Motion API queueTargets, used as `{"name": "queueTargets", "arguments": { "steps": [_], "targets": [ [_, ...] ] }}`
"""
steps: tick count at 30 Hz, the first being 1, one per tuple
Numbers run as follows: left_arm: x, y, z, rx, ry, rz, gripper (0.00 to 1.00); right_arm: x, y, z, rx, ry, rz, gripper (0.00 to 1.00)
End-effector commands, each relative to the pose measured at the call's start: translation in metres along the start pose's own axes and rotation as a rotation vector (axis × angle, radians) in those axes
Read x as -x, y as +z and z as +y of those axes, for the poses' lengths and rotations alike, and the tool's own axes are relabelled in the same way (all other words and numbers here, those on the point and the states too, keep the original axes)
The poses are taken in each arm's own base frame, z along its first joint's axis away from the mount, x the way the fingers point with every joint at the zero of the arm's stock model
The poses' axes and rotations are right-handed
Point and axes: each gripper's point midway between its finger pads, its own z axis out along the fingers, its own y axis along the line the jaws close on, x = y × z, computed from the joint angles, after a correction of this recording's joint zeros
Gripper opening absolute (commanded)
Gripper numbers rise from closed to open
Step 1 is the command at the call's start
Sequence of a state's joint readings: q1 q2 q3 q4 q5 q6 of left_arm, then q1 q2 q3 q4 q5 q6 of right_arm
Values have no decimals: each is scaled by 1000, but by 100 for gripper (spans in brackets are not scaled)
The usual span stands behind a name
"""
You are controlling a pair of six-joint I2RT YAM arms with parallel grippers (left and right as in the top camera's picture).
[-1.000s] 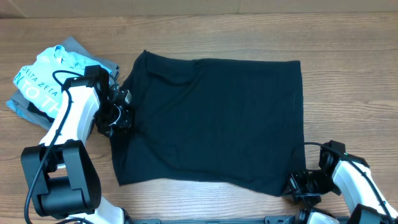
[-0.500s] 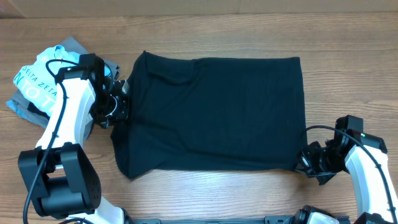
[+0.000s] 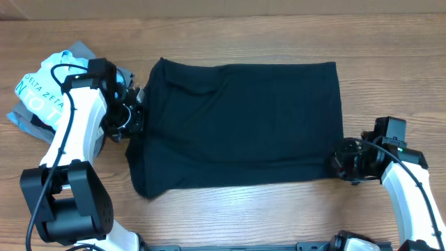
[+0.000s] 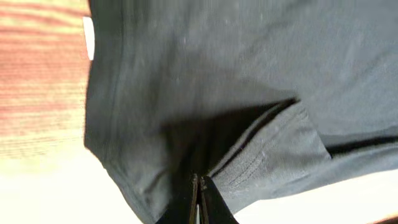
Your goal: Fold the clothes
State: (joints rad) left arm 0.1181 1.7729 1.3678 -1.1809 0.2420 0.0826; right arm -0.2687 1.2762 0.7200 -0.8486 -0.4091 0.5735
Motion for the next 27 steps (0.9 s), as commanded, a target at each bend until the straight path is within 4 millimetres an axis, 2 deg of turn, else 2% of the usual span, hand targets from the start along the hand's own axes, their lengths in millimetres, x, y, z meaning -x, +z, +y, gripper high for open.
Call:
{"name": "queueTargets", "arguments": {
  "steps": [1,5,10,15,19,20,21,23,27],
  "targets": [
    [23,-11,-5,-16,59,-102,4,10,-6,15,44,-30,-41,4],
    [54,-17,-18,-83,122,-235,4,17,-6,11,17,-31,-77,4],
    [82,-26,-24,-103,165,-358,4,35,-5,20,45,-62,-145,4],
    [95,-31,-24,-90,204,-415,4,49,11,23,53,-66,-148,4],
    [96,-31,-21,-73,205,-416,4,63,24,25,64,-77,-162,5],
    [95,-31,-21,-70,203,-413,6,66,24,28,74,-95,-177,14],
    [94,-30,-20,-70,201,-408,15,72,22,35,94,-153,-201,40],
    [92,-29,-19,-64,196,-395,28,75,15,42,121,-208,-215,50],
    [79,-24,-10,-18,171,-336,53,87,-16,35,85,-201,-219,58]
  ]
}}
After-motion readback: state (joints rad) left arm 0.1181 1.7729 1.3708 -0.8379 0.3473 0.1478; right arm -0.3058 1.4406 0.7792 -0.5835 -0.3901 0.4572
